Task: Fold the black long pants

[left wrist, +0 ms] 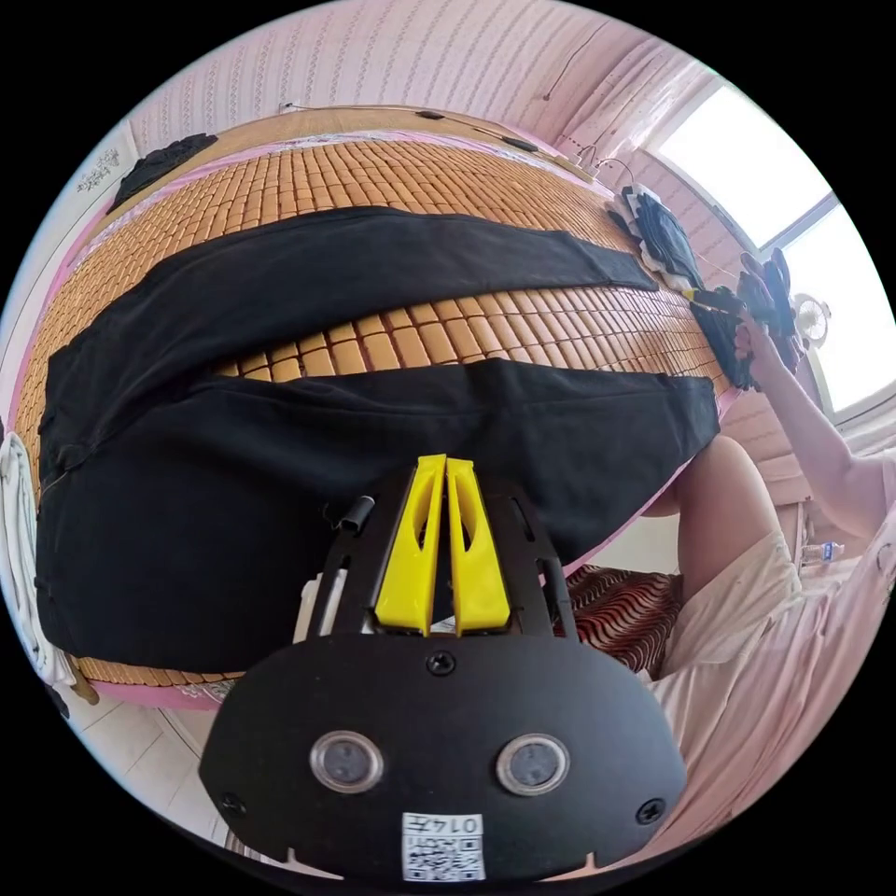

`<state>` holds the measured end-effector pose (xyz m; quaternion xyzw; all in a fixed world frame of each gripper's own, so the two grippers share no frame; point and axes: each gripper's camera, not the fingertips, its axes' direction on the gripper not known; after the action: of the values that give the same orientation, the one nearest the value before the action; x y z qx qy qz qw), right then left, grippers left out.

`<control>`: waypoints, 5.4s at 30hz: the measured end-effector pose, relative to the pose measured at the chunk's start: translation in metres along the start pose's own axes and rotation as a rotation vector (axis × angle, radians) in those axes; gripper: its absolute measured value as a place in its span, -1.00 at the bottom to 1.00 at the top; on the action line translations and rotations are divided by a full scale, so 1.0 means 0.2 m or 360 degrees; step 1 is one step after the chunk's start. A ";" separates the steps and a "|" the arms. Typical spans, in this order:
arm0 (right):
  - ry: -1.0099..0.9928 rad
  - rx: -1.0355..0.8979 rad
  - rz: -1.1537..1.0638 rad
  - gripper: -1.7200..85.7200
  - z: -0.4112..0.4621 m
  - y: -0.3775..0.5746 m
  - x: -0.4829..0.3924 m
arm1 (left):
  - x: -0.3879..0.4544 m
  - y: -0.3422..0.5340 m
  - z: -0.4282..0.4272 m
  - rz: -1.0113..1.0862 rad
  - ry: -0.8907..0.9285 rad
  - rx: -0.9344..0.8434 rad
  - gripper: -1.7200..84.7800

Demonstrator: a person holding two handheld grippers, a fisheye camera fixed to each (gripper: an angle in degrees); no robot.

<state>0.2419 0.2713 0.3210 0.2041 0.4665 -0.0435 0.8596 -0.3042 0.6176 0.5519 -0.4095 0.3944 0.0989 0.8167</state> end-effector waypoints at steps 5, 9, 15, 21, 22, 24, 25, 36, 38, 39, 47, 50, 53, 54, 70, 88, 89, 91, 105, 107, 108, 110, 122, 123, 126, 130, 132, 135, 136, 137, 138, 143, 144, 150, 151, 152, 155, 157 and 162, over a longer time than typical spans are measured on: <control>-0.0086 -0.0213 0.0250 -0.74 -0.01 0.32 0.22 | 0.04 -0.05 0.01 -0.0042 0.0001 0.0019 -0.98; -0.0052 -0.0292 0.0204 -0.92 0.03 0.33 0.22 | 0.05 -0.09 0.01 -0.0090 0.0029 0.0004 -0.98; 0.0018 -0.0067 0.0188 -0.97 -0.12 0.19 0.29 | 0.11 -0.17 -0.02 -0.0075 -0.0091 0.0041 -0.98; 0.0129 -0.0094 0.0368 -0.97 -0.07 0.11 0.40 | 0.12 -0.24 0.03 -0.0065 -0.0080 -0.0008 -0.98; 0.0081 -0.0055 0.0378 -0.97 -0.09 0.12 0.41 | 0.12 -0.24 0.03 -0.0082 -0.0063 -0.0006 -0.98; -0.0153 0.0009 0.0265 -0.97 -0.12 0.17 0.36 | 0.12 -0.23 0.00 -0.0129 -0.0038 0.0012 -0.98; -0.0184 0.0019 0.0221 -0.97 -0.12 0.18 0.34 | 0.12 -0.22 -0.01 -0.0131 -0.0041 0.0031 -0.98; 0.0060 -0.0342 -0.0095 -0.97 -0.02 0.16 0.19 | 0.18 -0.16 -0.03 -0.0074 -0.0060 0.0082 -0.98; 0.0091 -0.0207 -0.0191 -0.97 -0.10 0.08 0.12 | 0.17 -0.18 -0.09 -0.0047 -0.0067 0.0168 -0.98; 0.0080 -0.0146 -0.0238 -0.97 -0.12 0.00 0.08 | 0.16 -0.21 -0.13 -0.0040 -0.0090 0.0220 -0.98; 0.0343 -0.0154 -0.0190 -0.97 0.20 -0.44 -0.06 | -0.12 -0.51 -0.11 -0.0179 -0.0380 0.0214 -0.98; 0.0403 -0.0194 -0.0287 -0.97 0.28 -0.44 -0.05 | -0.19 -0.52 -0.07 -0.0190 -0.0375 0.0169 -0.98; 0.0413 -0.0185 -0.0350 -0.97 0.28 -0.42 -0.04 | -0.24 -0.50 -0.08 -0.0209 -0.0339 0.0117 -0.98; 0.0425 -0.0176 -0.0354 -0.97 0.29 -0.41 -0.04 | -0.24 -0.49 -0.08 -0.0178 -0.0367 0.0111 -0.98; 0.0097 -0.0347 -0.0452 -0.98 0.13 0.22 -0.04 | -0.01 0.16 -0.23 0.0105 -0.0024 0.0115 -0.98; -0.0010 -0.0069 0.0186 -0.96 -0.11 0.43 0.63 | -0.77 0.83 -0.77 -0.0924 -0.0051 0.0741 -0.98; 0.0008 -0.0103 0.0284 -0.95 -0.11 0.47 0.71 | -0.85 0.92 -0.84 -0.1021 -0.0147 0.0759 -0.97; 0.0003 -0.0134 0.0378 -0.86 -0.11 0.51 0.81 | -0.95 1.03 -0.92 -0.1169 -0.0256 0.0803 -0.96; -0.0109 -0.0194 0.0716 -0.73 -0.05 0.61 1.16 | -1.43 1.33 -0.89 -0.1770 0.0117 0.0892 -0.96; -0.0156 -0.0143 0.0728 -0.79 -0.07 0.62 1.19 | -1.45 1.37 -0.90 -0.1775 0.0173 0.0924 -0.98; -0.0165 -0.0108 0.0743 -0.79 -0.08 0.63 1.20 | -1.45 1.39 -0.92 -0.1760 0.0162 0.0928 -0.98; -0.0182 -0.0118 0.0766 -0.79 -0.08 0.64 1.24 | -1.43 1.39 -0.95 -0.1696 0.0090 0.0895 -0.98; -0.0625 0.0080 0.0913 -0.91 -0.13 0.78 1.48 | -1.25 1.47 -1.13 -0.1456 -0.0123 0.0851 -0.98; -0.0602 0.0095 0.0901 -0.89 -0.14 0.78 1.49 | -1.23 1.48 -1.15 -0.1446 -0.0122 0.0845 -0.98; -0.0503 0.0111 0.0903 -0.74 -0.16 0.79 1.51 | -1.21 1.50 -1.17 -0.1467 -0.0100 0.0830 -0.98; -0.0547 0.0047 0.0925 -0.75 -0.12 0.78 1.55 | -1.17 1.48 -1.18 -0.1450 -0.0125 0.0802 -0.98; -0.0531 0.0019 0.0919 -0.79 -0.10 0.76 1.55 | -1.15 1.47 -1.17 -0.1482 -0.0113 0.0798 -0.98; -0.0506 0.0028 0.0892 -0.88 -0.13 0.74 1.55 | -1.12 1.47 -1.17 -0.1511 -0.0096 0.0826 -0.98; -0.0520 0.0039 0.0877 -0.89 -0.14 0.73 1.55 | -1.11 1.47 -1.17 -0.1502 -0.0096 0.0836 -0.98; -0.0557 0.0056 0.0861 -0.90 -0.17 0.73 1.55 | -1.08 1.46 -1.18 -0.1467 -0.0104 0.0853 -0.98; -0.0594 0.0087 0.0846 -0.91 -0.21 0.72 1.55 | -1.05 1.46 -1.20 -0.1433 -0.0113 0.0861 -0.98; -0.0681 0.0181 0.0714 -0.93 -0.37 0.59 1.55 | -0.95 1.39 -1.32 -0.1324 -0.0099 0.0931 -0.98; -0.0658 0.0195 0.0670 -0.93 -0.40 0.52 1.53 | -0.93 1.34 -1.36 -0.1270 -0.0106 0.0937 -0.98; -0.0628 0.0162 0.0522 -0.93 -0.41 0.01 1.43 | -0.95 0.91 -1.49 -0.1062 -0.0106 0.0992 -0.98; -0.0636 0.0173 0.0532 -0.92 -0.40 -0.05 1.42 | -0.97 0.86 -1.49 -0.1053 -0.0107 0.0995 -0.98; -0.0630 0.0239 0.0574 -0.92 -0.37 -0.15 1.40 | -1.01 0.73 -1.47 -0.1051 -0.0100 0.0993 -0.98; -0.0525 0.0372 0.0697 -0.83 -0.32 -0.29 1.34 | -1.10 0.49 -1.34 -0.1208 0.0000 0.0992 -0.98; -0.0484 0.0300 0.0696 -0.77 -0.25 -0.33 1.29 | -1.10 0.42 -1.27 -0.1325 0.0046 0.1004 -0.97; -0.0321 -0.0038 0.0514 -0.70 0.01 -0.38 1.12 | -0.88 0.25 -1.13 -0.1074 0.0013 0.0915 -0.97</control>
<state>0.3489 0.2266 0.1142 0.2607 0.3396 0.0804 0.9001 -0.5734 0.5095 0.5702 -0.2720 0.2533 -0.2887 0.8823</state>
